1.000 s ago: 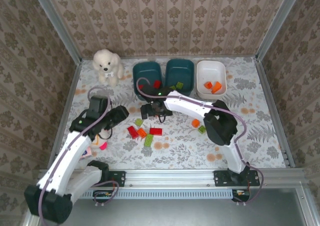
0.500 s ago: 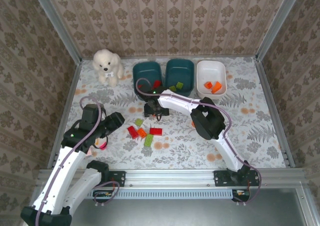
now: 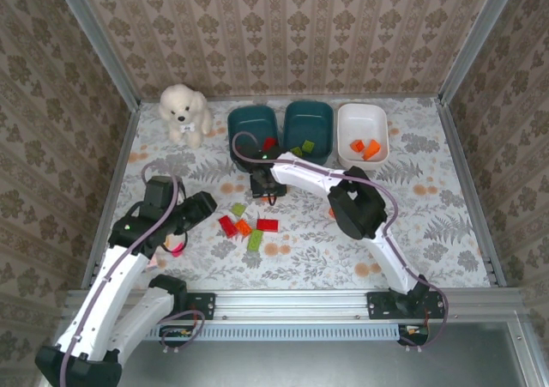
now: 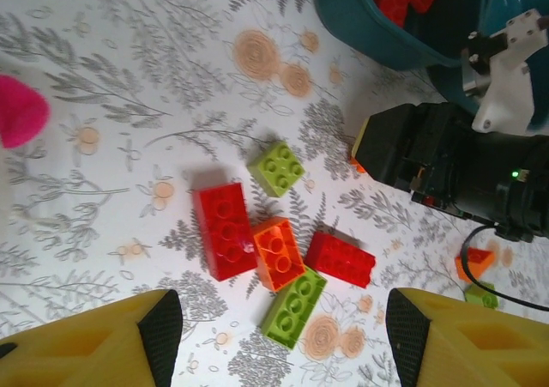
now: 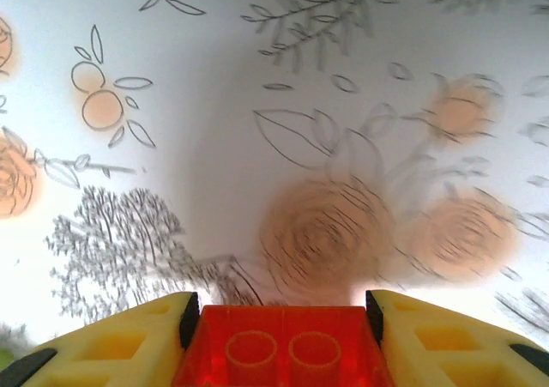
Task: Sort the legos into containers by color
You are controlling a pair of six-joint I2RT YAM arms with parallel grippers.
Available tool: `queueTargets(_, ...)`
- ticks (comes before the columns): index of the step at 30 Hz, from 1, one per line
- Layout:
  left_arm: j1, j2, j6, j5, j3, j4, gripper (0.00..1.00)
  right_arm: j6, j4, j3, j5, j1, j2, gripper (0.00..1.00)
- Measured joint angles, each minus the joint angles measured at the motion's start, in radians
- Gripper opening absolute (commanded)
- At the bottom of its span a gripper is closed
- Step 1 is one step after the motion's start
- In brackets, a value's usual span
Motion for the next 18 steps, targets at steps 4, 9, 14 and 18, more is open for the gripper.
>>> queueTargets(4, -0.092, 0.100, 0.016, 0.031, 0.002, 0.088, 0.67, -0.026, 0.010, -0.121, 0.021, -0.048, -0.225, 0.41)
queueTargets(9, -0.230, 0.318, 0.050, 0.049, 0.066, 0.187, 0.67, -0.085, 0.066, -0.220, 0.031, -0.282, -0.502, 0.40)
queueTargets(14, -0.306, 0.542, 0.100, 0.081, 0.224, 0.275, 0.67, -0.137, 0.121, -0.207, 0.021, -0.529, -0.471, 0.40)
queueTargets(18, -0.327, 0.662, 0.143, 0.098, 0.342, 0.312, 0.67, -0.167, 0.122, -0.080, -0.011, -0.607, -0.263, 0.40)
